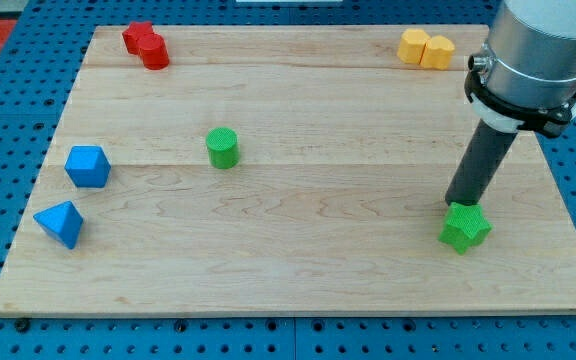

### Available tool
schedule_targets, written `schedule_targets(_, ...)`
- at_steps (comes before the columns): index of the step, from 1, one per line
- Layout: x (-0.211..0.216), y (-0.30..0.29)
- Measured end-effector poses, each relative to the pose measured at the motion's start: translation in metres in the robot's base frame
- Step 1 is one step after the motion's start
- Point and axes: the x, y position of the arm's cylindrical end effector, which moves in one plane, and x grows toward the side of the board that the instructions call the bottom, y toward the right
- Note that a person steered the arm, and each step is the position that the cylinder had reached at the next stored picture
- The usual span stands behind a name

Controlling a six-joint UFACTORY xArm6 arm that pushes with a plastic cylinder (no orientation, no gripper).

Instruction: Point your arm at the green circle

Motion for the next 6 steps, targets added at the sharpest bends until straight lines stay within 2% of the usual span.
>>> schedule_targets(1,0.0,0.0)
schedule_targets(2,0.02,-0.003)
schedule_targets(3,0.019,-0.022)
schedule_targets(5,-0.096,-0.172)
schedule_targets(6,-0.136,-0.249)
